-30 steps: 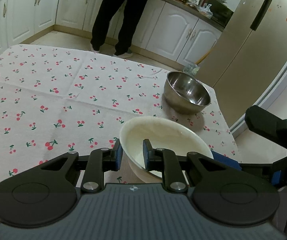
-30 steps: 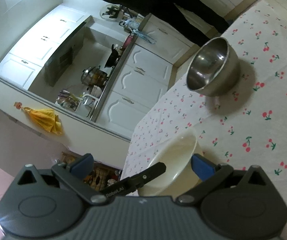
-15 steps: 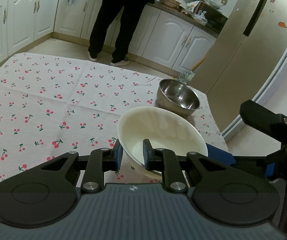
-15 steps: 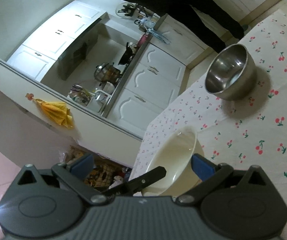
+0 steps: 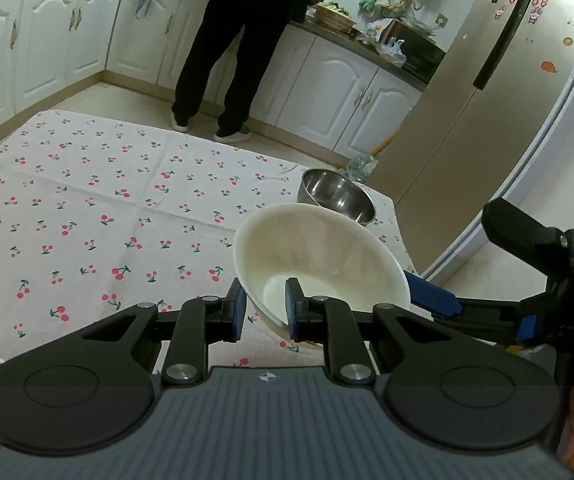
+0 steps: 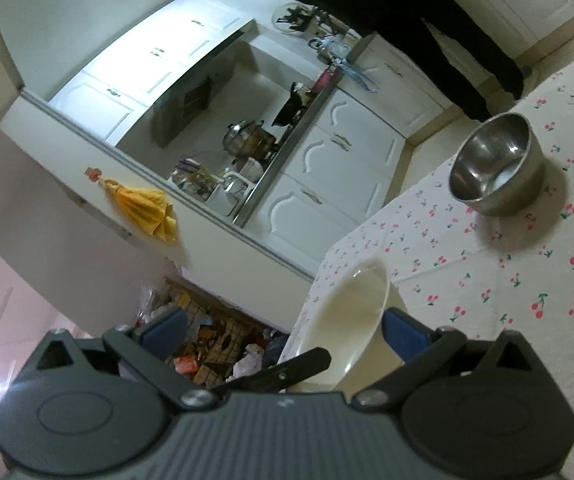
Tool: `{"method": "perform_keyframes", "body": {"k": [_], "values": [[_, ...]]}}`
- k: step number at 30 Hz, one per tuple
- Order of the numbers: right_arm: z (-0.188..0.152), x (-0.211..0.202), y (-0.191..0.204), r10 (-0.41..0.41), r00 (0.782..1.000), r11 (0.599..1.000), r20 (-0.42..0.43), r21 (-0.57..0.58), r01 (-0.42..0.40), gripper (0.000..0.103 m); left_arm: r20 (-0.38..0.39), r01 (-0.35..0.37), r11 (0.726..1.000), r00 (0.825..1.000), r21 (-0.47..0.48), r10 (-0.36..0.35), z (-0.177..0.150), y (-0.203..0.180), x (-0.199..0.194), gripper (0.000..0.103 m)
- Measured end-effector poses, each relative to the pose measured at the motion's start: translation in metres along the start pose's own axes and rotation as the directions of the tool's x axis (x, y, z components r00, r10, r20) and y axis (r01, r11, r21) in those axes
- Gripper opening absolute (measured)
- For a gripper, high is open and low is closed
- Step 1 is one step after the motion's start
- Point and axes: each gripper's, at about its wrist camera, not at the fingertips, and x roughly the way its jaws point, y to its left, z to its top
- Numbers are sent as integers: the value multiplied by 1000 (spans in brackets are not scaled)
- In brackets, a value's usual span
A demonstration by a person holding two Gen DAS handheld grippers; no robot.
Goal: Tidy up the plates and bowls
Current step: 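Lift the second cream bowl with the left gripper and carry it to the first bowl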
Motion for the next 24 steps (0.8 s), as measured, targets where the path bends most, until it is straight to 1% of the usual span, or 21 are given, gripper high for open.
{"method": "perform_keyframes", "body": {"k": [10,15,20,24], "values": [[-4,-9,14,49,998,997,-30,-56,-51,103,21,22,1000,1000,-14,-22,-10,1,-19,18],[-5,-15,20,94,994,991,-50,-86,-98,103,27,43,998,999,-39,-42,-17,3,-28,18],[-6,-14,16,130,988,988,-81,-68,-136,103,18,56,997,998,-55,-55,-27,5,-37,18],[-8,-15,16,168,980,982,-104,-66,-175,103,19,52,997,999,-56,-51,-34,7,-42,18]]}}
